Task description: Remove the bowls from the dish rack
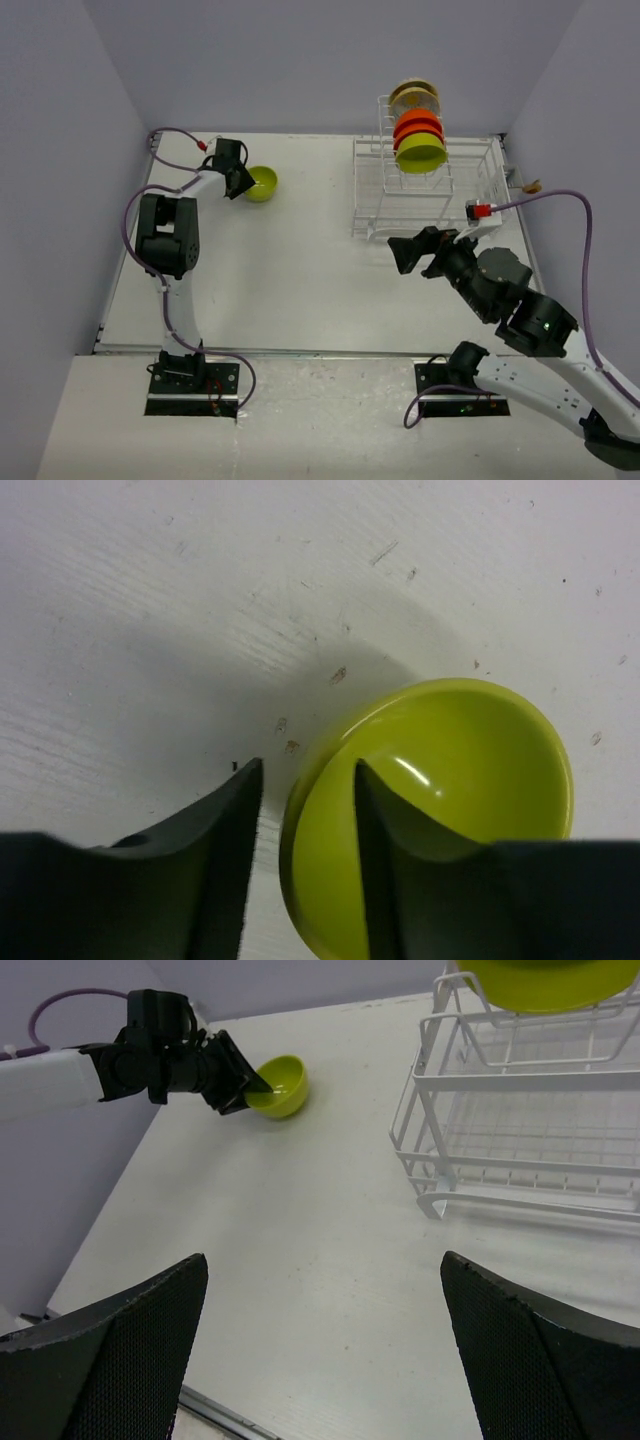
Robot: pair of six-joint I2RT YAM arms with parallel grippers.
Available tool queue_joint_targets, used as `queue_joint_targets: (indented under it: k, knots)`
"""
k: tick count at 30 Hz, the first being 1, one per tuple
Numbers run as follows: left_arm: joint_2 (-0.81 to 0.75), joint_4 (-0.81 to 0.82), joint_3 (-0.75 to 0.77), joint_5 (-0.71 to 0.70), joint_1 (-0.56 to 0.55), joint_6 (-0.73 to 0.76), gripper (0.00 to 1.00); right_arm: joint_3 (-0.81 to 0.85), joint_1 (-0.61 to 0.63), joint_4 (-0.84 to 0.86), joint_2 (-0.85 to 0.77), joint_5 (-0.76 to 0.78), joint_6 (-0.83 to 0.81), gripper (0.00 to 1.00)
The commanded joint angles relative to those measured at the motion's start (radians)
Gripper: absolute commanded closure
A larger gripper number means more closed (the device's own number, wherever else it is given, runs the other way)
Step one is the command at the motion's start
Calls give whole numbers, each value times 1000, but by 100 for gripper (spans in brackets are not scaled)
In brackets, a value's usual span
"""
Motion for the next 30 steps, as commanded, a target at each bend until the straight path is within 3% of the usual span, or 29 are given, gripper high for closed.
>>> queue_joint_targets:
  k: [1, 2, 3, 5, 11, 13, 18, 19, 22, 27, 30]
  knots:
    - [-14, 31, 4, 7, 13, 9, 51, 25, -57, 75, 58, -164, 44, 1]
    - [-26, 24, 4, 6, 13, 4, 43, 25, -63, 82, 63, -164, 53, 1]
    - [-35, 12, 3, 6, 14, 0, 20, 25, -75, 96, 64, -156, 71, 1]
    - [-80, -13, -2, -3, 14, -17, 0, 28, -85, 110, 61, -142, 84, 1]
    - [-289, -73, -82, 1, 14, -87, 0, 117, -123, 132, 142, -188, 99, 1]
    - [-372, -88, -138, 1, 13, -111, 0, 145, -190, 141, 211, -242, 131, 1]
    - [-794, -76, -345, 95, -36, -51, 0, 150, -527, 295, 307, -642, 348, 1]
    - [-940, -71, -381, 90, -68, 1, 0, 139, -557, 322, 307, -642, 387, 1]
    - [-1176, -111, -461, 11, -246, 84, 0, 101, -629, 391, 317, -577, 528, 1]
    - [-1364, -320, -502, -14, -254, 199, 0, 36, -697, 607, 351, -518, 688, 4]
    - [-1427, -372, -516, 21, -254, 282, 0, 30, -730, 635, 415, -495, 783, 8]
